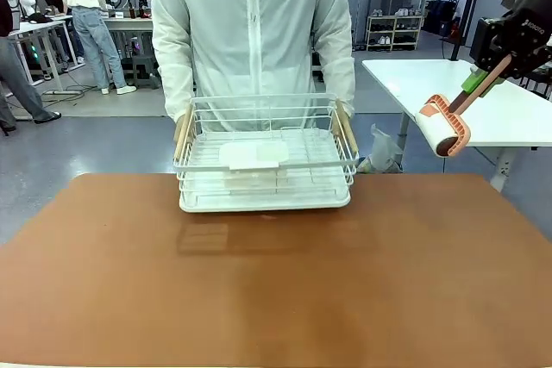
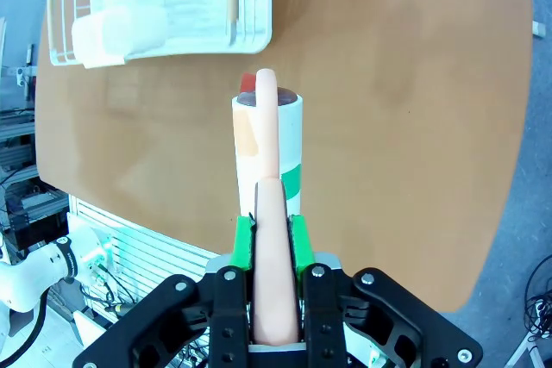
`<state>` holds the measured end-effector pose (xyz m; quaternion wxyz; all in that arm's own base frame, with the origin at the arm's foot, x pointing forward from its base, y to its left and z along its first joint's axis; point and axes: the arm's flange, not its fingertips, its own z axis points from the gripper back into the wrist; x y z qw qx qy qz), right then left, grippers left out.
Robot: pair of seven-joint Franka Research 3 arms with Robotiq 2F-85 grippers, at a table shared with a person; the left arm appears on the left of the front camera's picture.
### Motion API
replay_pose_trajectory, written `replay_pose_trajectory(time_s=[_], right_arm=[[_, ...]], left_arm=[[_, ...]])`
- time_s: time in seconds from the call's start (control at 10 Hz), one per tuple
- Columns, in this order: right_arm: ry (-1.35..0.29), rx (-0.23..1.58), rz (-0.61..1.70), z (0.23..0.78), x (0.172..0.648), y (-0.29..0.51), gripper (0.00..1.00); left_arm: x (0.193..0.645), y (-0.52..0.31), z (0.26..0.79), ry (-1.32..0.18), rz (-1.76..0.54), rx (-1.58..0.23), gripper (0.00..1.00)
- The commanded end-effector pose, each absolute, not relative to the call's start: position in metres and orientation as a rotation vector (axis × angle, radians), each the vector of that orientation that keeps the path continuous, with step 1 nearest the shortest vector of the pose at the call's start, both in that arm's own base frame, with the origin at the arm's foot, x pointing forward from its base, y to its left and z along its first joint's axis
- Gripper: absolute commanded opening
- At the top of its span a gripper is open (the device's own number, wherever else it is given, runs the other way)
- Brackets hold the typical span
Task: Clean the table.
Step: Place the Lint Roller down when the Dish drying rack is positioned in the middle of the table.
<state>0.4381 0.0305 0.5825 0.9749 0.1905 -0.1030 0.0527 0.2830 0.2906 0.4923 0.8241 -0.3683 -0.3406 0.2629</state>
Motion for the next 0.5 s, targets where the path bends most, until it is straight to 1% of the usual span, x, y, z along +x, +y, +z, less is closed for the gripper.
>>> replay_pose_trajectory(time_s=[0.0,0.4], right_arm=[[-0.195,0.368,0.084,0.5890,0.4384,0.0332,0.21],[-0.195,0.368,0.084,0.5890,0.4384,0.0332,0.21]], left_arm=[[0.2830,0.2943,0.4912,-0.747,0.536,-0.802,1.00],[0.2830,0.2943,0.4912,-0.747,0.536,-0.802,1.00]])
